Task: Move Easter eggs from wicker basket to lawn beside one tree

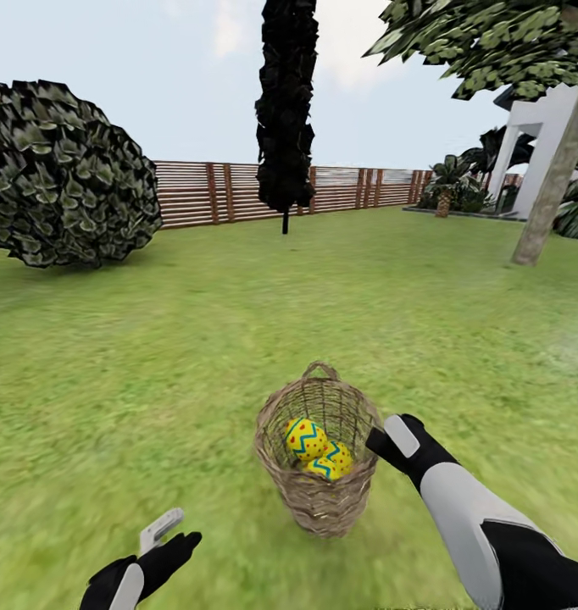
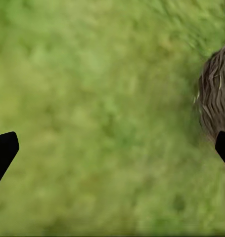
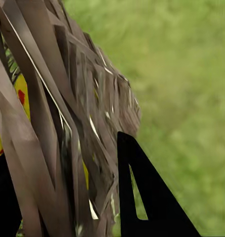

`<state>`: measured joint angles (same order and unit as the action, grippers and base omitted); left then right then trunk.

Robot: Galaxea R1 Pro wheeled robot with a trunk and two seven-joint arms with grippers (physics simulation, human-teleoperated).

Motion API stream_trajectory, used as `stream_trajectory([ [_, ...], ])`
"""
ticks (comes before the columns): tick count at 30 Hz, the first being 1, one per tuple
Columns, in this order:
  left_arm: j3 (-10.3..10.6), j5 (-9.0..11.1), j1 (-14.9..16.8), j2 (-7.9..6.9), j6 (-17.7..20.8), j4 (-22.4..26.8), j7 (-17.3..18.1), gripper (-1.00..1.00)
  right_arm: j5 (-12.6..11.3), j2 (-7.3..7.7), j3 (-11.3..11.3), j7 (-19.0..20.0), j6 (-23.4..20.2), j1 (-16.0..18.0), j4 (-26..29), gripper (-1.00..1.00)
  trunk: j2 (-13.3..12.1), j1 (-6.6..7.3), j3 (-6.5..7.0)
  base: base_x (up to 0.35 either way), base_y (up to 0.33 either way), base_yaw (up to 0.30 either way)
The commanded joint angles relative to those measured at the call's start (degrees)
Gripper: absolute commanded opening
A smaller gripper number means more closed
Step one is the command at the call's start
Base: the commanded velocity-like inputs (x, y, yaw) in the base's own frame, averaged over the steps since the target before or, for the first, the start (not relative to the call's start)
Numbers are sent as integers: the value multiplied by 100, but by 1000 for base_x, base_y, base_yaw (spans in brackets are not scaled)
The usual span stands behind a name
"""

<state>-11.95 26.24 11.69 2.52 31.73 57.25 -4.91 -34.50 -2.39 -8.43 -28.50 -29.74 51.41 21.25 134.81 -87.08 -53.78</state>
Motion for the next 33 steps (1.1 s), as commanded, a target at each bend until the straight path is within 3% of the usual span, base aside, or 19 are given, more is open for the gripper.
stream_trajectory([
  [1, -11, 64, 0, 0, 34, 10, -40, 100, 22, 3, 8, 18, -41, 1, 8, -100, -39, 23, 12, 0, 0, -265],
  [6, -10, 66, 0, -10, 43, -27, -28, 100, 25, 18, 8, 332, -41, -28, 159, -100, -240, 133, 102, 0, 0, -265],
  [9, -11, 66, 0, -14, 43, -47, -27, 100, 24, 185, 36, 811, -29, -62, 303, -100, -360, 199, 154, 0, 0, -265],
  [14, -12, 66, 0, -21, 44, -74, 66, 100, 146, 334, 59, 980, 37, -95, 341, -100, -561, 309, 237, 0, 0, -265],
  [16, -15, 66, 0, -22, 44, -88, 91, 100, 916, 504, 221, 1773, 78, -96, 344, -100, -641, 353, 271, 0, 0, -265],
  [18, -12, 66, 0, -20, 44, -90, 94, 100, 1592, 534, 279, 2130, 127, -96, 349, -100, -721, 397, 305, 0, 0, -265],
  [20, -10, 62, 0, -11, 44, -91, 99, 100, 1900, 543, 312, 2253, 144, -96, 352, -100, -801, 441, 340, 0, 0, -265],
  [22, -10, 58, 0, 4, 53, -91, 98, 100, 2031, 546, 428, 2285, 144, -96, 353, -100, -841, 463, 358, 0, 0, -265],
  [26, -2, 32, 0, 31, 50, -91, 96, 100, 2074, 547, 743, 2285, 104, -89, 354, -100, -841, 463, 357, 0, 0, -265],
  [33, 22, 34, 0, -19, 25, -95, 192, 100, 2024, 548, 756, 2276, 49, -87, 348, -100, -841, 463, 357, 192, 0, -131],
])
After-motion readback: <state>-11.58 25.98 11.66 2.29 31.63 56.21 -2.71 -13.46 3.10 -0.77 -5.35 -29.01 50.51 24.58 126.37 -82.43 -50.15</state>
